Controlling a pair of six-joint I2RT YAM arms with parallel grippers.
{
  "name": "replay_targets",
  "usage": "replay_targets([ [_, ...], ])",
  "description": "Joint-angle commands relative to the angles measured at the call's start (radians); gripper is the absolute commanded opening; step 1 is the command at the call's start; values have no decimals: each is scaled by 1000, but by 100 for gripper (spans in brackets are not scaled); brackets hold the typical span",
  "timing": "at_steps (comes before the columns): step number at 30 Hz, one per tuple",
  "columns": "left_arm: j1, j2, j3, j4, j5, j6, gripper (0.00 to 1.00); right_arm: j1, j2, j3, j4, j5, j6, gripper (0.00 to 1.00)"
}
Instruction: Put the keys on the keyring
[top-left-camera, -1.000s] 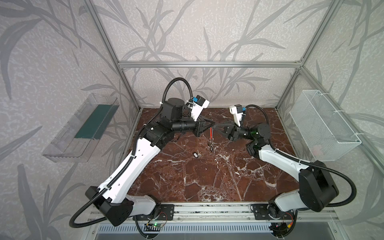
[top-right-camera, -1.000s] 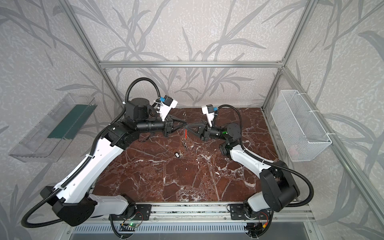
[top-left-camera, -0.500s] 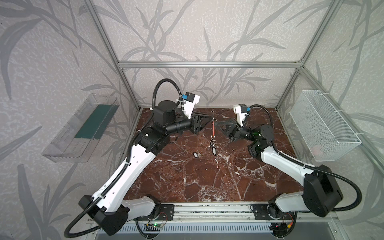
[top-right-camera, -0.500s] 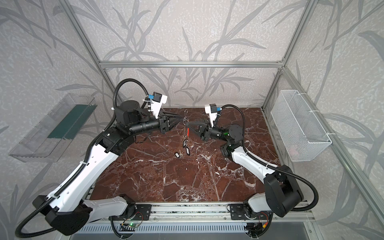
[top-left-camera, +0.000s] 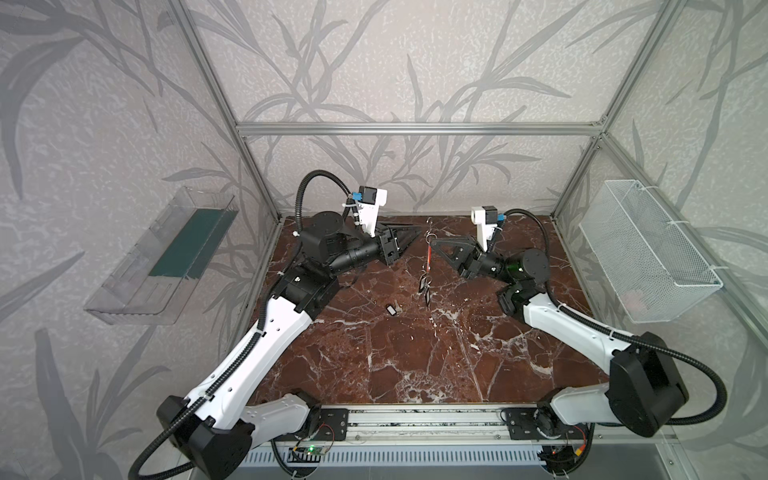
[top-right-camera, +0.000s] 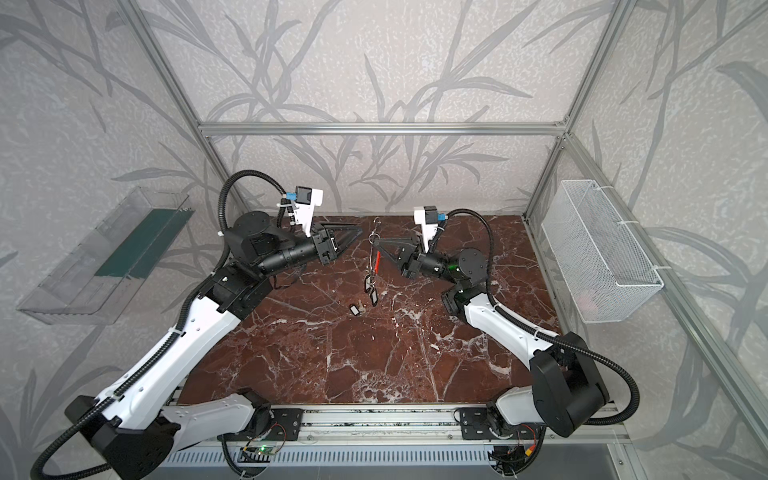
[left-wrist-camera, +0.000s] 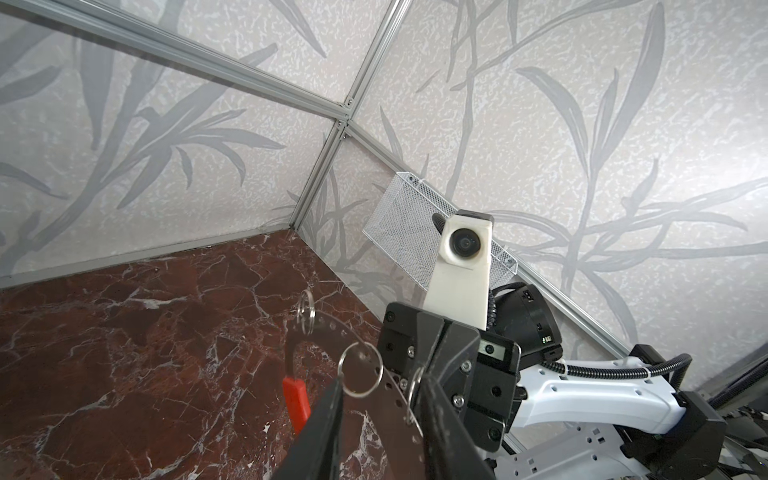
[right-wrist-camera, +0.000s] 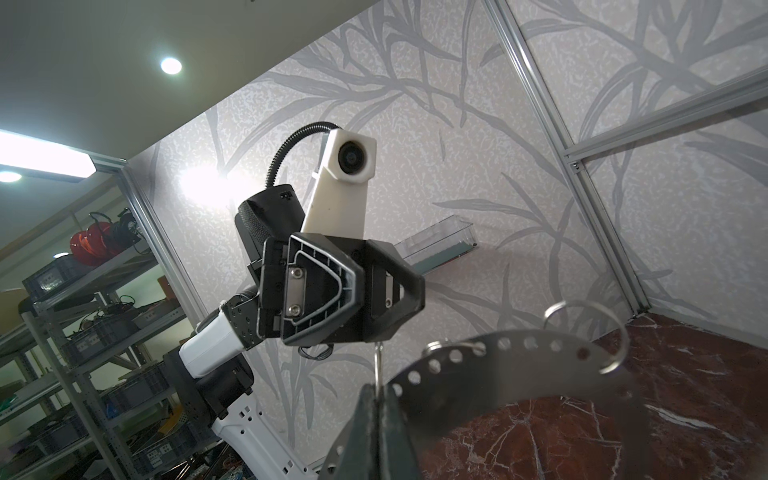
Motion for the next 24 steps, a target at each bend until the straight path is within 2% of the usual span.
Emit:
replay_targets([
  [1,-2,4,-13,104,68,-61,33,1,-32,2,27,16,-15,0],
  [8,-19,28,-24,132,100,-78,32,1,-27,4,25,34,-19,0],
  [22,-40,61,-42,165,88,-93,30,1,-14,12,36,49,-18,0],
  [24,-41,66,-40,176,89,-98,26,1,-9,12,39,49,-17,0],
])
